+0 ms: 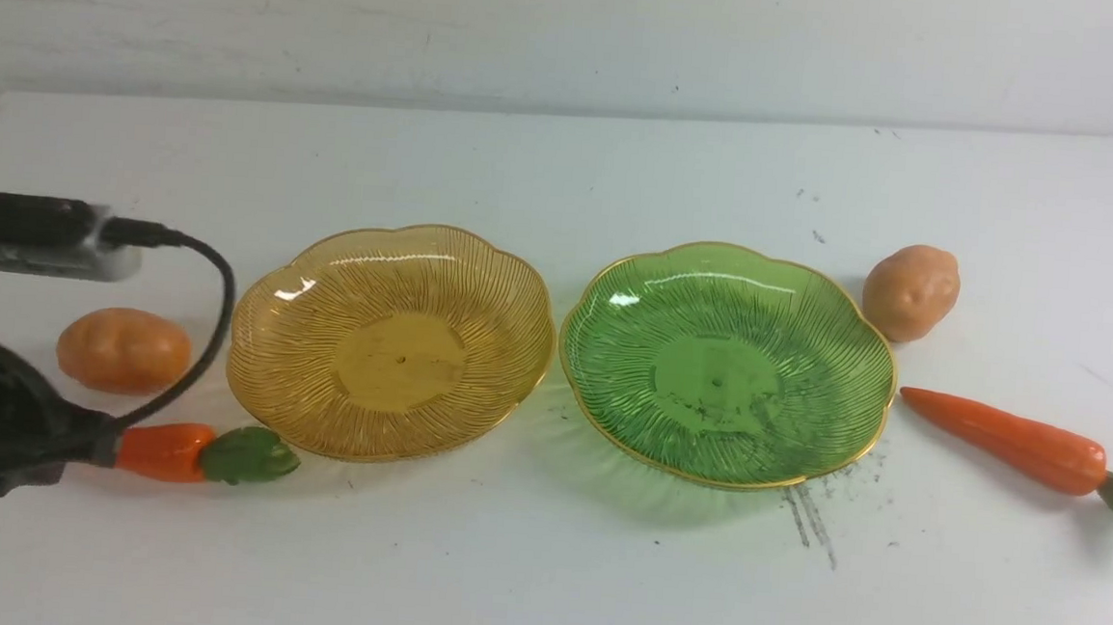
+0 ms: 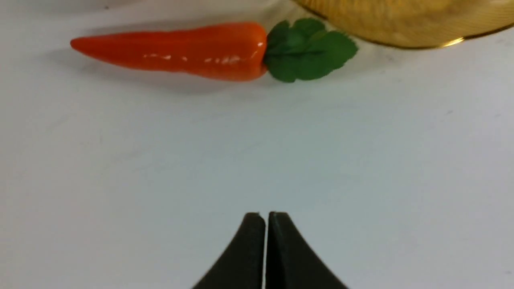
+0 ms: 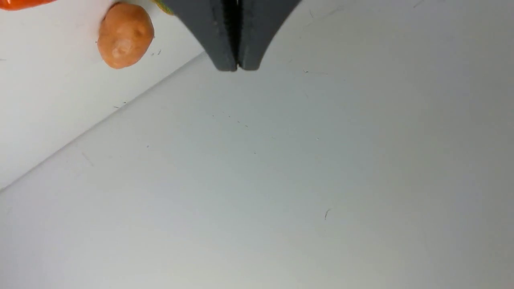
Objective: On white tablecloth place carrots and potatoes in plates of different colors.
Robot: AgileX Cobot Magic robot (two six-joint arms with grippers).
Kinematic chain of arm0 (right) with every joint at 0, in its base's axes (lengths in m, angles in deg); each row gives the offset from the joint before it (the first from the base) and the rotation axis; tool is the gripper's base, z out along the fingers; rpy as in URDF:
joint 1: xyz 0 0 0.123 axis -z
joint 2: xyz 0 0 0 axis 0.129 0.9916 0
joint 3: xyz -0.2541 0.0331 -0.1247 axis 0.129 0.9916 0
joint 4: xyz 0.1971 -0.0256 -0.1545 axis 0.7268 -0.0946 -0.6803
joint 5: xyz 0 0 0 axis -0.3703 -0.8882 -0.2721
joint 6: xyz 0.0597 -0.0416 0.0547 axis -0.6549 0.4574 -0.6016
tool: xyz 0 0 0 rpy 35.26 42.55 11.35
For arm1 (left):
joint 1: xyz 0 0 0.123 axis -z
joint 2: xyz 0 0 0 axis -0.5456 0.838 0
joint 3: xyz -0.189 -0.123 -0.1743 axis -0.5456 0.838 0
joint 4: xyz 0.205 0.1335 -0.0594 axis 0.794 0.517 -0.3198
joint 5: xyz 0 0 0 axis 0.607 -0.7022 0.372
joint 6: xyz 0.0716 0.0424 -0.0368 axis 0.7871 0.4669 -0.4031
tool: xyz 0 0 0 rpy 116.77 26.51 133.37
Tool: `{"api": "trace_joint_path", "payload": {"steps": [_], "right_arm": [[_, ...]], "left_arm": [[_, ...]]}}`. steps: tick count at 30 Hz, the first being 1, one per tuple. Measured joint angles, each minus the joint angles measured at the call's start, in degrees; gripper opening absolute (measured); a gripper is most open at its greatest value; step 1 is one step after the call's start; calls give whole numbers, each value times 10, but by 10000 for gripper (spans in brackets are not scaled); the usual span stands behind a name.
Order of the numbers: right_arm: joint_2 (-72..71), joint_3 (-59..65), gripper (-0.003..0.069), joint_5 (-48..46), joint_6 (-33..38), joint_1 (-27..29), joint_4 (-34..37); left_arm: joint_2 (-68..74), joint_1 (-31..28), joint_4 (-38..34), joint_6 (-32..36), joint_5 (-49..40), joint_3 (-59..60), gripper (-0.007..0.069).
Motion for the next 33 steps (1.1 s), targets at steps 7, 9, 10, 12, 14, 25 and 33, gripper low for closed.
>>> {"api": "trace_joint_path", "payload": {"steps": [7, 9, 10, 12, 14, 25, 33], "right_arm": [[54, -167, -15, -314, 36, -132, -43], [116, -224, -15, -423, 71, -183, -39], [122, -230, -15, -433, 79, -189, -38], [210, -303, -15, -565, 114, -259, -29], [268, -346, -15, -640, 129, -303, -28], [359, -391, -15, -633, 150, -376, -34], [359, -391, -15, -614, 152, -376, -38]], "left_arm": [[149, 0, 7, 45, -41, -112, -3], [183, 0, 7, 64, -61, -147, -3], [190, 0, 7, 67, -62, -150, -3], [230, 0, 7, 96, -82, -186, -3], [257, 0, 7, 120, -90, -199, -3], [325, 0, -4, 206, -63, -202, 121], [349, 2, -4, 302, -4, -205, 537]]}}
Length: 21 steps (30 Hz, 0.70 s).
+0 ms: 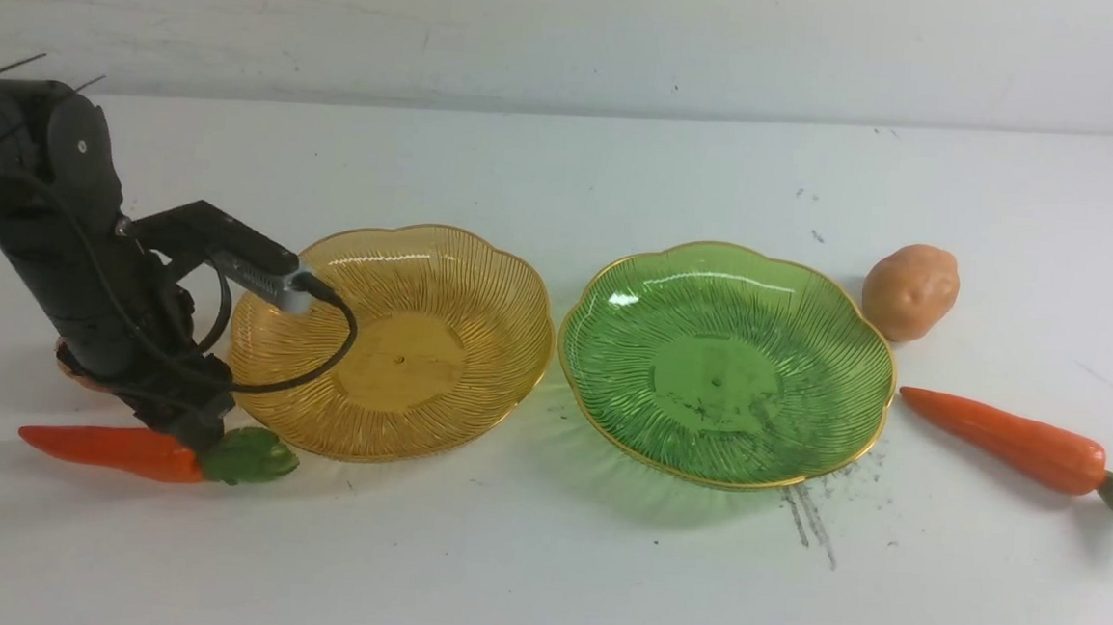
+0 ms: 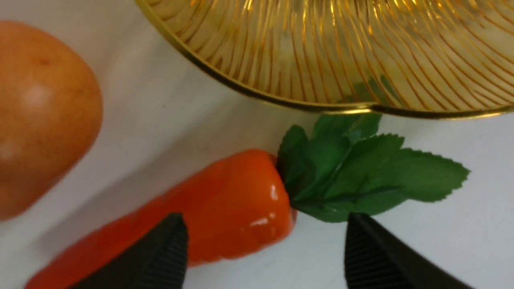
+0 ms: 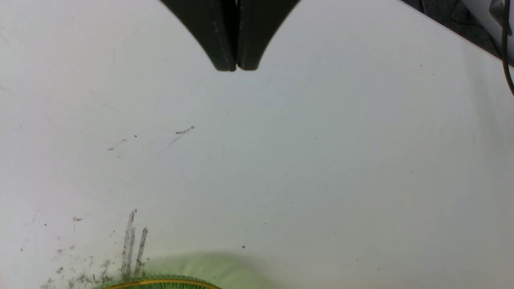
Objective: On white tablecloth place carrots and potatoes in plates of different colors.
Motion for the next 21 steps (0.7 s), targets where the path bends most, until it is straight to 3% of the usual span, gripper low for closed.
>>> {"api": "trace_joint_path", "payload": {"steps": [5, 13, 15, 21], "right_arm": [[0, 0, -15, 0, 0, 0, 0], [0, 0, -15, 0, 0, 0, 0], [0, 0, -15, 3, 0, 0, 0], [0, 0, -15, 11, 0, 0, -1]], "left_arm": [[27, 5, 2, 94, 2, 0, 676], [60, 5, 21, 140, 6, 0, 670], [74, 5, 36, 140, 9, 0, 634], [87, 6, 65, 83, -10, -5, 351]]}}
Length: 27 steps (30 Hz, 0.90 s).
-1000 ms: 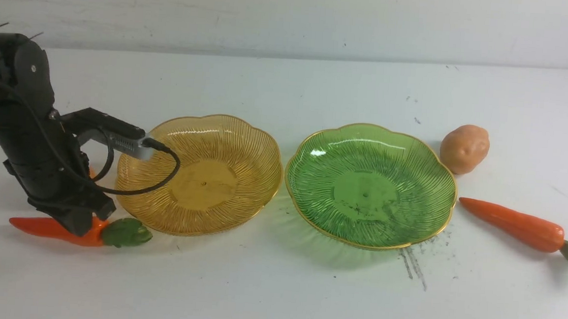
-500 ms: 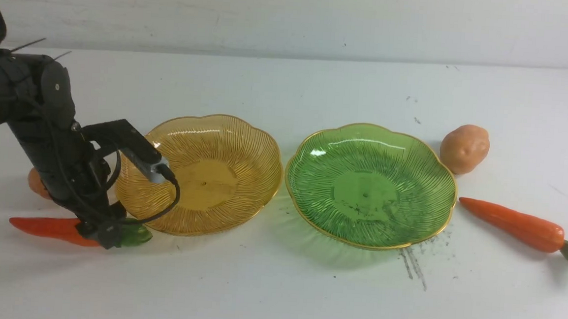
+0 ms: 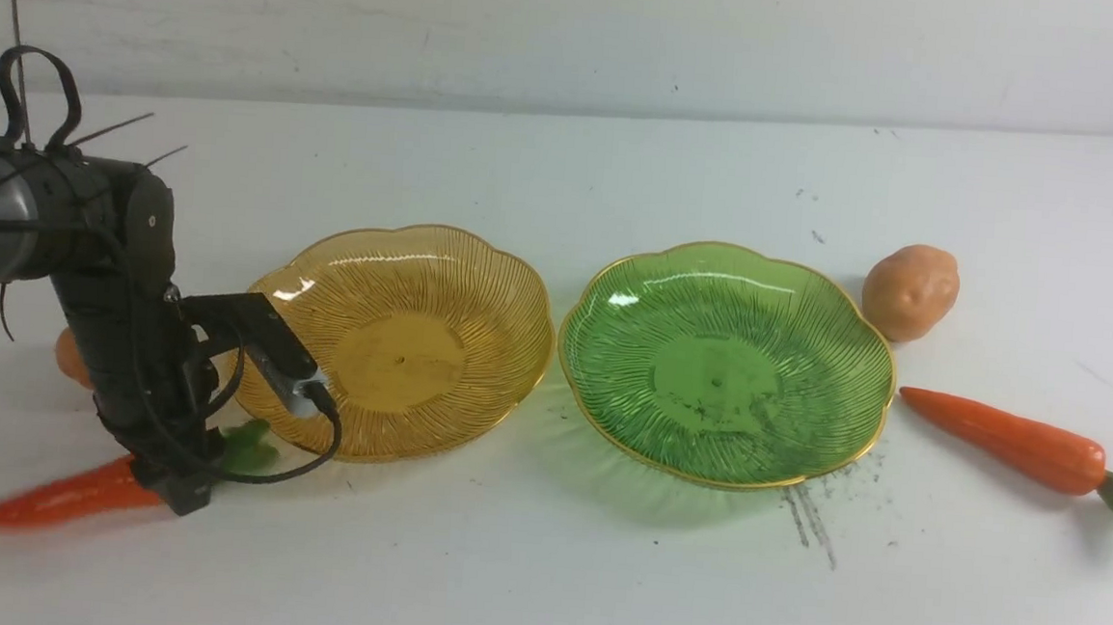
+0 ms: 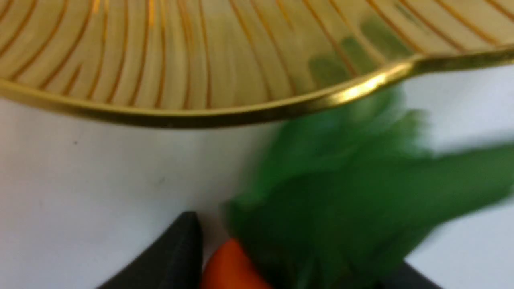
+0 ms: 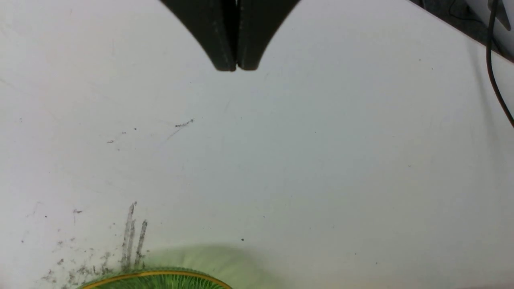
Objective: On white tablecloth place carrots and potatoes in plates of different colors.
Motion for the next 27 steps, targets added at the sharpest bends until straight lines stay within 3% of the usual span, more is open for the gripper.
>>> {"api": "trace_joint_path", "payload": {"steps": [7, 10, 17, 20, 27], "right_arm": [[0, 0, -15, 17, 0, 0, 0], [0, 0, -15, 24, 0, 0, 0], [0, 0, -15, 28, 0, 0, 0], [0, 0, -15, 29, 0, 0, -2], [0, 0, -15, 32, 0, 0, -26]], "left_arm": [[-16, 0, 41, -146, -47, -55, 362], [-39, 0, 2, -203, -59, -111, 362], [-51, 38, -155, -219, -62, -222, 362], [-50, 64, -168, -212, -40, -242, 362], [-8, 133, -174, -161, 121, -252, 362]]}}
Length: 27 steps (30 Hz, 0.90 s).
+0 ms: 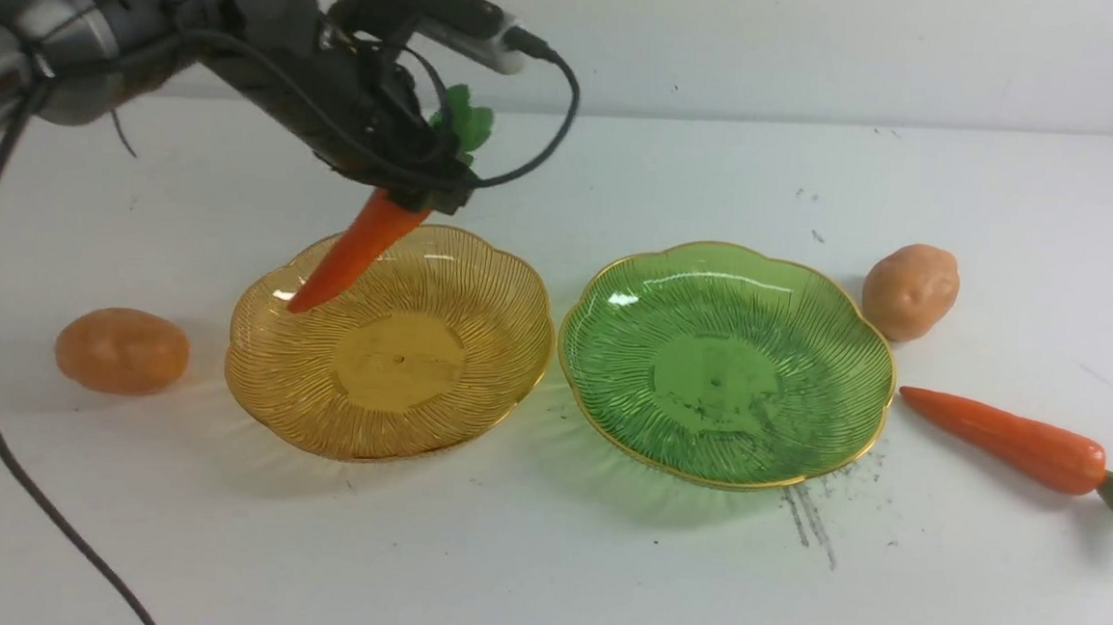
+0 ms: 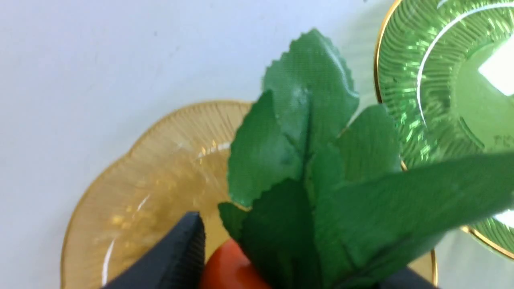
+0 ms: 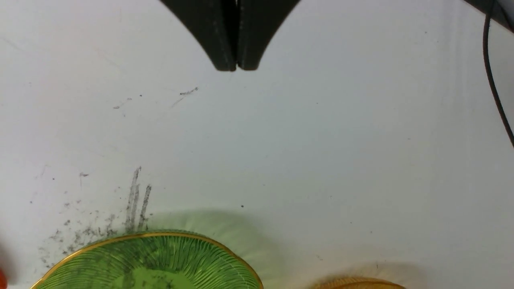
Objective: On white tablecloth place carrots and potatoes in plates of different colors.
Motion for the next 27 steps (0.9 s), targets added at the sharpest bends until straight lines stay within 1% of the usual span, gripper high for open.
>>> {"api": "trace_joint_path", "payload": {"steps": [2, 4, 6, 8, 10, 12, 13, 14, 15, 16, 17, 18, 19, 20, 21, 22, 23, 24, 25, 27], "right_arm": [[0, 0, -15, 0, -4, 0, -16], [0, -1, -15, -1, -26, 0, -45], [2, -11, -15, -12, -55, 0, -81], [12, -38, -15, -52, -95, 0, -141], [27, -67, -15, -90, -113, 0, -187], [58, -109, -15, -149, -123, 0, -238], [64, -118, -15, -153, -123, 0, -246], [92, -157, -15, -170, -118, 0, -267], [99, -167, -15, -171, -117, 0, -268], [122, -203, -15, -171, -101, 1, -266], [128, -208, -15, -172, -99, 3, -264], [150, -237, -15, -172, -82, 11, -252], [162, -257, -15, -172, -67, 22, -241], [182, -278, -15, -172, -47, 40, -214], [190, -291, -15, -173, -31, 55, -201], [205, -305, -15, -173, -6, 76, -175], [226, -317, -15, -173, 23, 101, -138], [229, -321, -15, -173, 35, 112, -124], [261, -333, -15, -174, 84, 154, -69], [309, -347, -15, -175, 164, 226, 24]], "left_arm": [[22, 10, 5, 2, 17, 0, 362], [47, 19, 15, 3, 20, 0, 362], [65, 22, 23, -7, 15, 0, 384], [77, 22, 33, -32, 3, 0, 479], [79, 22, 38, -54, -7, 0, 569], [79, 22, 47, -82, -21, -2, 652], [79, 22, 48, -82, -21, -3, 655], [77, 22, 58, -107, -38, -9, 678], [77, 22, 61, -110, -41, -12, 679], [74, 22, 72, -140, -66, -21, 671], [72, 22, 76, -148, -73, -24, 662], [65, 22, 92, -174, -103, -35, 596], [58, 22, 107, -185, -124, -41, 523], [47, 22, 127, -201, -161, -49, 403], [37, 22, 140, -208, -177, -52, 307], [25, 22, 153, -215, -200, -54, 192], [7, 22, 163, -222, -221, -55, 113], [4, 22, 167, -223, -224, -55, 90], [-18, 22, 171, -225, -238, -55, 38], [-57, 22, 162, -226, -247, -55, 6]]}}
